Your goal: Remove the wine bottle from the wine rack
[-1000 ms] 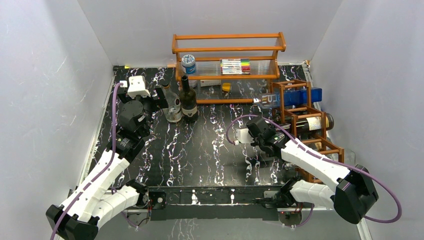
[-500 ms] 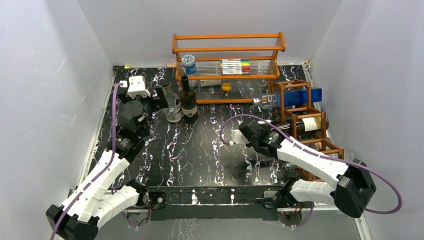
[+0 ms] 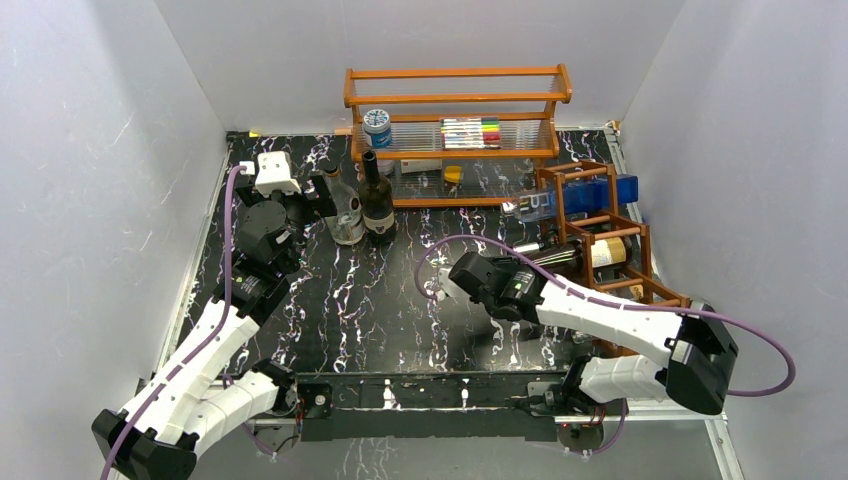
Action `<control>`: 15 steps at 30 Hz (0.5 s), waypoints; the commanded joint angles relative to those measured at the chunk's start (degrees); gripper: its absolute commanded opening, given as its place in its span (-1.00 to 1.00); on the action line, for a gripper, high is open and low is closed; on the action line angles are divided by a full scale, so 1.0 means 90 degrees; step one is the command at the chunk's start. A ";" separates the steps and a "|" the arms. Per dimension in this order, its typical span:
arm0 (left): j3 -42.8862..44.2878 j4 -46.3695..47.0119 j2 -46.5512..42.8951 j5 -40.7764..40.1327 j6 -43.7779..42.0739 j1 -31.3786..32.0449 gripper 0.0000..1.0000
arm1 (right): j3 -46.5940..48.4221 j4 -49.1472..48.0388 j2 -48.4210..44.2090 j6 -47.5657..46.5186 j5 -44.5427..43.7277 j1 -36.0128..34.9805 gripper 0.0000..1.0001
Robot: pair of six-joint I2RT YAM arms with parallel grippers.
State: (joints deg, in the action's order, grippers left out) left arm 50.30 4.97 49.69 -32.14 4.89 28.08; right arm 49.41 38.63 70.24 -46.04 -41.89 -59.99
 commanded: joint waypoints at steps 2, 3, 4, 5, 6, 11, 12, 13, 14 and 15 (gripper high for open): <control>0.0153 0.0092 -0.0057 -0.0032 0.0027 -0.0034 0.96 | 0.0395 -0.0325 0.0121 0.0455 -0.0466 -0.0330 -1.00; 0.0153 0.0092 -0.0054 -0.0032 0.0025 -0.0034 0.96 | 0.0419 -0.0349 0.0154 0.0482 -0.0522 -0.0370 -1.00; 0.0153 0.0094 -0.0069 -0.0032 0.0024 -0.0034 0.96 | 0.0441 -0.0375 0.0191 0.0511 -0.0589 -0.0407 -1.00; 0.0153 0.0093 -0.0070 -0.0030 0.0024 -0.0034 0.96 | 0.0460 -0.0389 0.0211 0.0524 -0.0616 -0.0443 -1.00; 0.0153 0.0095 -0.0063 -0.0037 0.0025 -0.0038 0.96 | 0.0471 -0.0417 0.0230 0.0528 -0.0662 -0.0486 -1.00; 0.0153 0.0102 -0.0081 -0.0051 0.0024 -0.0036 0.96 | 0.0536 -0.0553 0.0311 0.0532 -0.0852 -0.0768 -1.00; 0.0146 0.0102 -0.0079 -0.0043 0.0024 -0.0034 0.96 | 0.0565 -0.0558 0.0340 0.0547 -0.0890 -0.0823 -1.00; 0.0143 0.0102 -0.0073 -0.0048 0.0020 -0.0034 0.96 | 0.0592 -0.0566 0.0371 0.0554 -0.0939 -0.0876 -1.00; 0.0143 0.0102 -0.0076 -0.0050 0.0017 -0.0034 0.96 | 0.0615 -0.0620 0.0406 0.0565 -0.1007 -0.0933 -1.00; 0.0148 0.0102 -0.0074 -0.0042 0.0019 -0.0038 0.96 | 0.0651 -0.0666 0.0445 0.0582 -0.1069 -0.0978 -1.00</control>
State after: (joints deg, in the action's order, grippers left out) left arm 50.30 4.97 49.69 -32.16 4.93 28.08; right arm 50.70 38.54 73.32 -41.25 -47.53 -66.37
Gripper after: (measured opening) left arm 0.981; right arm 0.479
